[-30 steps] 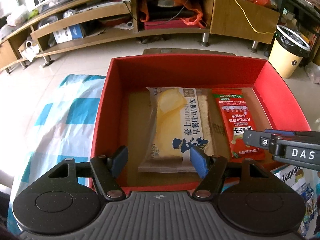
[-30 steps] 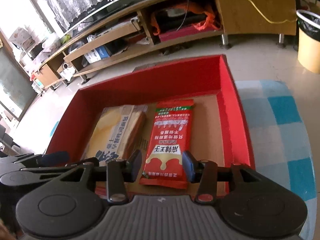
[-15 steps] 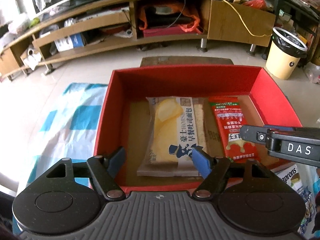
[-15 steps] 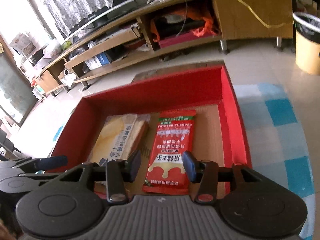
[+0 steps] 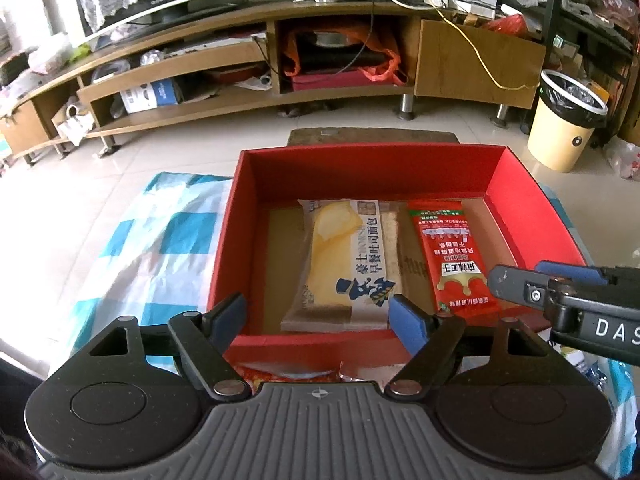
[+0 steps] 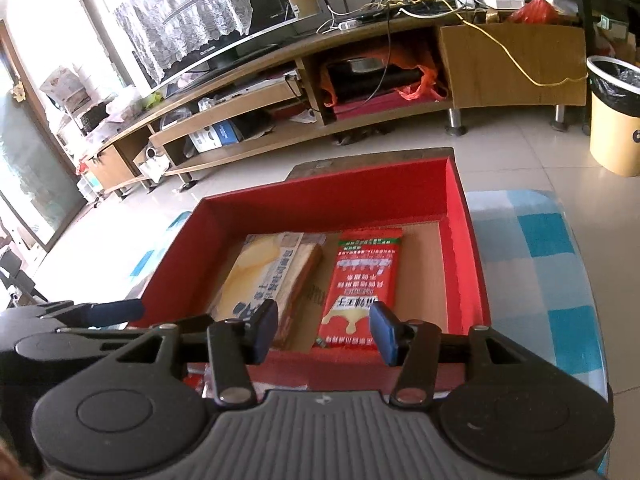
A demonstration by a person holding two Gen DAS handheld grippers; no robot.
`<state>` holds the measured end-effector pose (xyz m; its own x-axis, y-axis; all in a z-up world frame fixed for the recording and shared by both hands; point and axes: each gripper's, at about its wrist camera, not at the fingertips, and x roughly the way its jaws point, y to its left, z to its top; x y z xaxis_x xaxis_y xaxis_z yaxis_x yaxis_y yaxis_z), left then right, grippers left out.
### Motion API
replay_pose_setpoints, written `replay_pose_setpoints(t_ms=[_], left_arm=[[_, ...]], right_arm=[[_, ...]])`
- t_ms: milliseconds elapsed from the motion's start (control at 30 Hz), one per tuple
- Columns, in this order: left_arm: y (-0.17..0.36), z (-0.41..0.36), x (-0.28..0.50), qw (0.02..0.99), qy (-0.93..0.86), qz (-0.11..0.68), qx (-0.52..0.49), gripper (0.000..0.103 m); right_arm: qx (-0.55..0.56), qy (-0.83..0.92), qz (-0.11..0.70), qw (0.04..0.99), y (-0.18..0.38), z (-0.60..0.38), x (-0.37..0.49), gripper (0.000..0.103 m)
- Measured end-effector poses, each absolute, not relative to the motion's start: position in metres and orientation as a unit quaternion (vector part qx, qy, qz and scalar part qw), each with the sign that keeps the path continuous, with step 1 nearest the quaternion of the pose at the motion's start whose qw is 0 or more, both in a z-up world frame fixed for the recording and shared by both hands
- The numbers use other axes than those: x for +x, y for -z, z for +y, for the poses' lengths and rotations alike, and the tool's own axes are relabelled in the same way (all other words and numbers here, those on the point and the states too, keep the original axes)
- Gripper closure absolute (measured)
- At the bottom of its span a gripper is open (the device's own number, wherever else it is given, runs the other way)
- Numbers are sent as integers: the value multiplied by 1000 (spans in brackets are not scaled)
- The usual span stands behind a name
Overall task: Organize snacks
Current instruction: 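Withdraw both tools from the red box back over the snacks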
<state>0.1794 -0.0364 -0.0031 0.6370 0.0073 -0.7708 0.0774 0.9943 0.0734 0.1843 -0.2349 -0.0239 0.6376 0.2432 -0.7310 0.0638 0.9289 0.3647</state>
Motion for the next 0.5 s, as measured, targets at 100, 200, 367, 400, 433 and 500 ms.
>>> replay_pose_setpoints(t_ms=[100, 200, 367, 400, 433, 500], left_arm=[[1, -33, 171, 904, 18, 425, 44, 19], [-1, -30, 165, 905, 16, 424, 41, 19], [-4, -25, 158, 904, 16, 426, 34, 19], [-4, -24, 157, 904, 17, 427, 32, 19], [-4, -24, 155, 904, 17, 427, 30, 19], [-4, -23, 150, 903, 19, 428, 29, 19]], right_arm=[[185, -51, 422, 886, 23, -234, 176, 55], [178, -46, 412, 892, 18, -233, 166, 54], [183, -55, 412, 891, 15, -230, 157, 53], [181, -56, 411, 892, 14, -229, 156, 53], [179, -57, 411, 892, 14, -228, 154, 53], [180, -57, 412, 891, 13, -227, 150, 53]])
